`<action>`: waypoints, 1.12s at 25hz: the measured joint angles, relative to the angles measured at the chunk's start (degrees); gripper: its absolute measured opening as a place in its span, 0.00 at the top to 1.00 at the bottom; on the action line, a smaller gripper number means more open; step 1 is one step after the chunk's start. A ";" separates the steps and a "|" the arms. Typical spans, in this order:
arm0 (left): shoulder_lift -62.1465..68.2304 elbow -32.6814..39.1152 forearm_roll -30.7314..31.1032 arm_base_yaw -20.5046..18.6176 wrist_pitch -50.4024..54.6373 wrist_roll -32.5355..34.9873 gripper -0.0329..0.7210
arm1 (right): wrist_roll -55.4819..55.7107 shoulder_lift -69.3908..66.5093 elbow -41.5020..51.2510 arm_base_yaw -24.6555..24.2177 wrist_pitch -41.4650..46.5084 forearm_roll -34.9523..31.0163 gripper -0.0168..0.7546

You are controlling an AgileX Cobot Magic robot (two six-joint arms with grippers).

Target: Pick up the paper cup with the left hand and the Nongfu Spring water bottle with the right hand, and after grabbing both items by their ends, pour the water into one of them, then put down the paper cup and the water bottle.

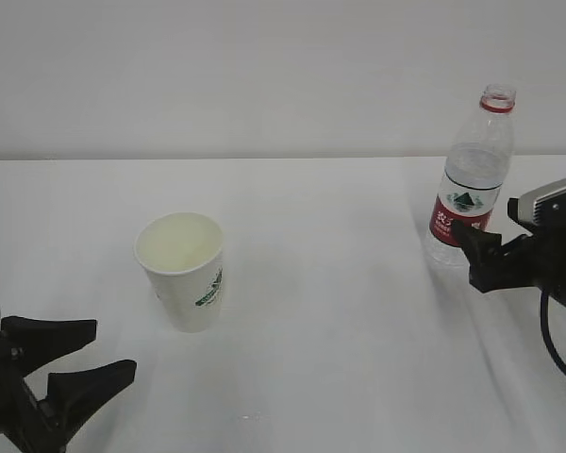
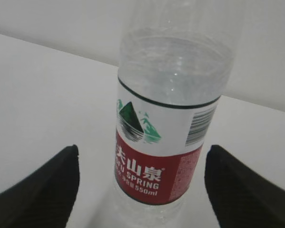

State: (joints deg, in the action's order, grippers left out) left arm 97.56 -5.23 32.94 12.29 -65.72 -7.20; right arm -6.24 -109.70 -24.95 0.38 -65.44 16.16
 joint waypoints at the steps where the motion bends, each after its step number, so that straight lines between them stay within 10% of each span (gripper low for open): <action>1: 0.00 0.00 0.13 0.00 0.00 0.00 0.25 | 0.00 -0.75 -0.73 0.00 0.00 0.00 0.17; 28: 0.00 0.00 2.84 0.00 -0.10 0.00 0.26 | 1.39 -14.17 -17.98 0.00 -0.14 -1.06 0.17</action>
State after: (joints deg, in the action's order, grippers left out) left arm 97.56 -5.23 35.78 12.29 -65.83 -7.20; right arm -4.85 -123.87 -42.93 0.38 -65.57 15.10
